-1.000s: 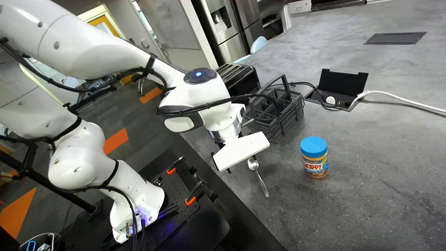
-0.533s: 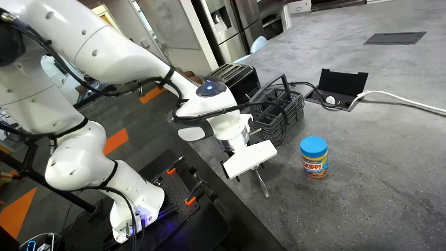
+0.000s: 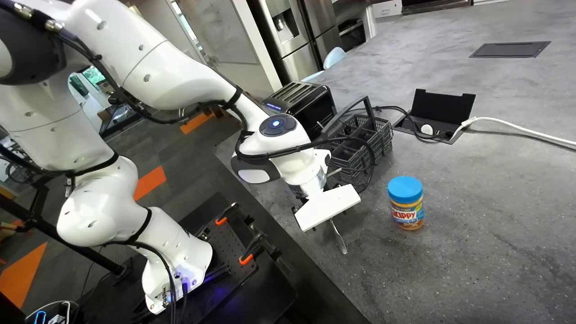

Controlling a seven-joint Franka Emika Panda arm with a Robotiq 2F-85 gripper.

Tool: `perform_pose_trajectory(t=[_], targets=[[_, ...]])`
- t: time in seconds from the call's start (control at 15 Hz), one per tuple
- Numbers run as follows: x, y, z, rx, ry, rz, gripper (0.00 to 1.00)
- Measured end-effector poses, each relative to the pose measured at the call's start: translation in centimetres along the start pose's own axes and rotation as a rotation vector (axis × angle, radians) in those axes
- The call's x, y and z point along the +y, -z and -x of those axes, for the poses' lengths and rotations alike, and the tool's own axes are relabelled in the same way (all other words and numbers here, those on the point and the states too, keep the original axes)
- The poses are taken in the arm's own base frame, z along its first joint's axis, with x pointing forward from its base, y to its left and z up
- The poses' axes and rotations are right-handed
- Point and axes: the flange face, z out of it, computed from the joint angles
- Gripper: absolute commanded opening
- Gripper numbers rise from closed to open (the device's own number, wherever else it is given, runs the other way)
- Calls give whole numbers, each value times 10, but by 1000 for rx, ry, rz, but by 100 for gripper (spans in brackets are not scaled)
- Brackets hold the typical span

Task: Put the spoon in the black basket

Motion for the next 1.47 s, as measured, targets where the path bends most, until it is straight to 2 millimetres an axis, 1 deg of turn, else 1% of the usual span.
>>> perform_pose_trajectory(t=[0.4,0.47,0.53,0.6,0.8,1.13,1.2,1.27,1.47], targets=[[5,-19,-2,-5,-15,-4,100],[5,-23,-2,-5,-16,-7,81],[6,-26,-2,-5,-16,-11,72],[6,-28,-3,-6,-15,-14,66],[8,-34,-3,-7,-13,-19,41],[9,-39,-3,-6,-13,-20,4],[9,-40,-3,-6,-13,-19,1],[9,-39,-3,-7,-12,-17,0],[11,-37,-4,-9,-12,-9,2]])
